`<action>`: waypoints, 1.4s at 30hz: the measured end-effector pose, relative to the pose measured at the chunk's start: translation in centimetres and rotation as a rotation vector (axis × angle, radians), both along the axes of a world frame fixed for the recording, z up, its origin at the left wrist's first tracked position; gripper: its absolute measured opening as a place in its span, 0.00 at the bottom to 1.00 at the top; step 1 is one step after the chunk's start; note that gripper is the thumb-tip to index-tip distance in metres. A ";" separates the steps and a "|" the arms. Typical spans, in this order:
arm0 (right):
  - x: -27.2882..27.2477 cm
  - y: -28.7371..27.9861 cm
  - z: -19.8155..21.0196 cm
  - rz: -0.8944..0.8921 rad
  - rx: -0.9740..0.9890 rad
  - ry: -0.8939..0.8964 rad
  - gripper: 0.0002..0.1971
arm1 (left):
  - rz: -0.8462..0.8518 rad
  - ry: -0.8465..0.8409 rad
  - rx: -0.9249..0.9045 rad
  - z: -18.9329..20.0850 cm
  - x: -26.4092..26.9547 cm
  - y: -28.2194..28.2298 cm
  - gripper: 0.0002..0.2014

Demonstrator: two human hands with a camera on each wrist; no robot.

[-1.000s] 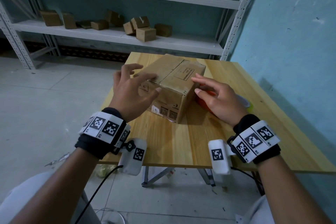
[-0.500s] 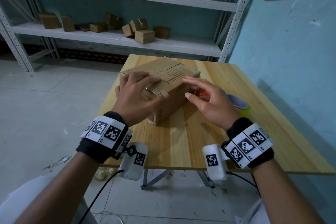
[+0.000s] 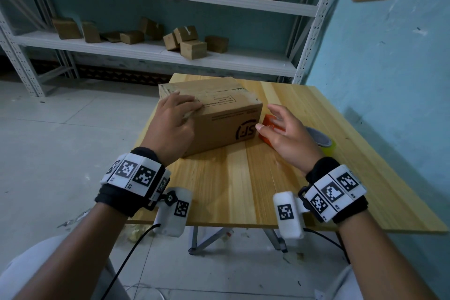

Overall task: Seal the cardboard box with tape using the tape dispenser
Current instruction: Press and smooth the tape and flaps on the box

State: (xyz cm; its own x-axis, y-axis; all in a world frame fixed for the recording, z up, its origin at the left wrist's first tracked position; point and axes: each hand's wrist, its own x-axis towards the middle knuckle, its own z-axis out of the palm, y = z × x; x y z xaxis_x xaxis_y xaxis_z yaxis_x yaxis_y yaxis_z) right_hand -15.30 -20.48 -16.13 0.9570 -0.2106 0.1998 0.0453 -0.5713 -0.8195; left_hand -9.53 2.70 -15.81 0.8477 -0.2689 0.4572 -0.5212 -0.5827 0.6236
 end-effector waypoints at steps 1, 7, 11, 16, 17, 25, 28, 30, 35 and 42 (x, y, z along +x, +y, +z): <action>-0.1 0.1 0.1 0.012 0.010 0.002 0.32 | -0.003 -0.009 0.005 -0.1 0.1 0.1 0.22; -0.1 0.5 0.2 0.042 0.036 -0.025 0.30 | 0.024 -0.020 0.038 -0.4 0.4 0.2 0.20; -0.2 0.0 0.4 0.005 0.067 -0.078 0.24 | 0.078 -0.046 0.071 -0.5 0.6 0.1 0.21; -0.2 0.4 0.2 0.091 0.073 -0.100 0.16 | 0.138 -0.108 0.168 -0.6 0.6 -0.1 0.22; -0.2 0.5 0.2 0.102 0.085 -0.098 0.16 | 0.132 -0.104 0.170 -0.6 0.6 -0.2 0.23; -0.3 0.9 0.1 0.161 0.068 -0.129 0.15 | 0.015 -0.118 0.213 -1.1 0.2 -1.3 0.25; -0.3 0.9 0.1 0.190 0.063 -0.143 0.15 | 0.016 -0.135 0.252 -1.3 0.2 -1.5 0.23; -0.3 1.0 0.1 0.211 0.068 -0.154 0.15 | 0.018 -0.139 0.250 -1.3 0.0 -1.7 0.25; -0.2 1.2 0.0 0.268 0.057 -0.157 0.16 | -0.037 -0.147 0.243 -1.4 -0.2 -2.0 0.27; -0.3 1.2 0.1 0.305 0.050 -0.156 0.17 | -0.071 -0.145 0.245 -1.2 -0.5 -2.0 0.32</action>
State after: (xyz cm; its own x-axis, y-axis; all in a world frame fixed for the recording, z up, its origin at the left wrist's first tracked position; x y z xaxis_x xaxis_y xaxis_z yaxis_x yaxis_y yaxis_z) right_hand -15.62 -19.23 -16.05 0.9360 0.0668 0.3455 0.3348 -0.4714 -0.8159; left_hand -10.03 0.73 -16.96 0.7532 -0.4431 0.4861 -0.6397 -0.6656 0.3845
